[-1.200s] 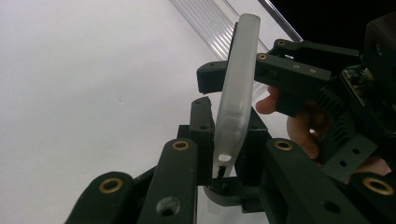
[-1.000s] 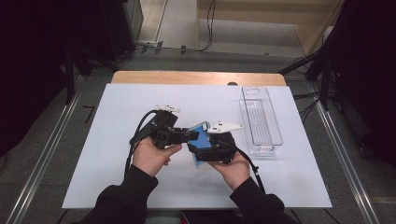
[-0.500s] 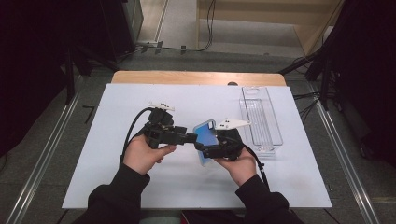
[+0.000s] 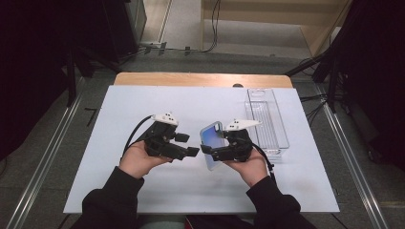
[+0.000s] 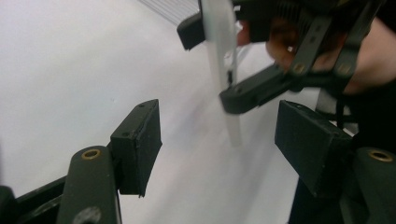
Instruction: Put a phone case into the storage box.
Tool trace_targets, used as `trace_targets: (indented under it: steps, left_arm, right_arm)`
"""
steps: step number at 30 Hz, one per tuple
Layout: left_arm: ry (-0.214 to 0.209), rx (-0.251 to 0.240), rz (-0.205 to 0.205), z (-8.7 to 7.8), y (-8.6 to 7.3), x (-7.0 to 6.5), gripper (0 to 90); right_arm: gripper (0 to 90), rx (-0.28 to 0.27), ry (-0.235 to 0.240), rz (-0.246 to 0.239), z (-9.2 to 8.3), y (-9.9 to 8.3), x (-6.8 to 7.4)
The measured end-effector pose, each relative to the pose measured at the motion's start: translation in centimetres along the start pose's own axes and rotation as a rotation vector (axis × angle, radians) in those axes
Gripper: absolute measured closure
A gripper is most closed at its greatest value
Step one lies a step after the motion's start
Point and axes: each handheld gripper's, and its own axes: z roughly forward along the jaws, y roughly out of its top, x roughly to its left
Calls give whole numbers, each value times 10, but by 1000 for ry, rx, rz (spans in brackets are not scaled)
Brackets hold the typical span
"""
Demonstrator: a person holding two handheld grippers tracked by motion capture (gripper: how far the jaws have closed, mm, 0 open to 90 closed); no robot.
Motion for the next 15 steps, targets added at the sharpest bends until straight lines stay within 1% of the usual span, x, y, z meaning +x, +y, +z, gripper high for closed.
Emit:
trace_targets:
  steps: [1, 2, 4, 6, 7, 8, 10, 11, 13, 15]
  left_arm:
    - [-7, 4, 14, 1, -4, 2, 321]
    - [-12, 3, 13, 2, -6, 3, 321]
    - [-18, -2, 25, 2, -11, 5, 320]
    - [-17, -6, 27, 3, -13, 6, 320]
    - [-14, -13, 33, 3, -18, 7, 321]
    - [-14, -13, 33, 3, -18, 7, 321]
    - [-3, -18, 34, 3, -28, 10, 320]
    - [4, -9, 39, 2, -31, 12, 320]
    - [15, -12, 31, 2, -37, 13, 288]
    - [14, -10, 28, 2, -40, 14, 287]
  right_arm:
    - [164, 0, 11, -4, -2, 1, -1]
    - [163, -3, 15, -7, -3, 2, -2]
    - [163, -1, 17, -10, -5, 3, -3]
    - [163, -4, 22, -11, -6, 3, -3]
    - [163, -6, 27, -17, -8, 4, -4]
    - [163, -5, 30, -17, -9, 4, -4]
    - [163, -10, 38, -18, -11, 4, -4]
    - [164, -11, 38, -23, -11, 5, -4]
    - [164, -11, 43, -18, -13, 5, -5]
    - [163, -14, 48, -17, -14, 6, -5]
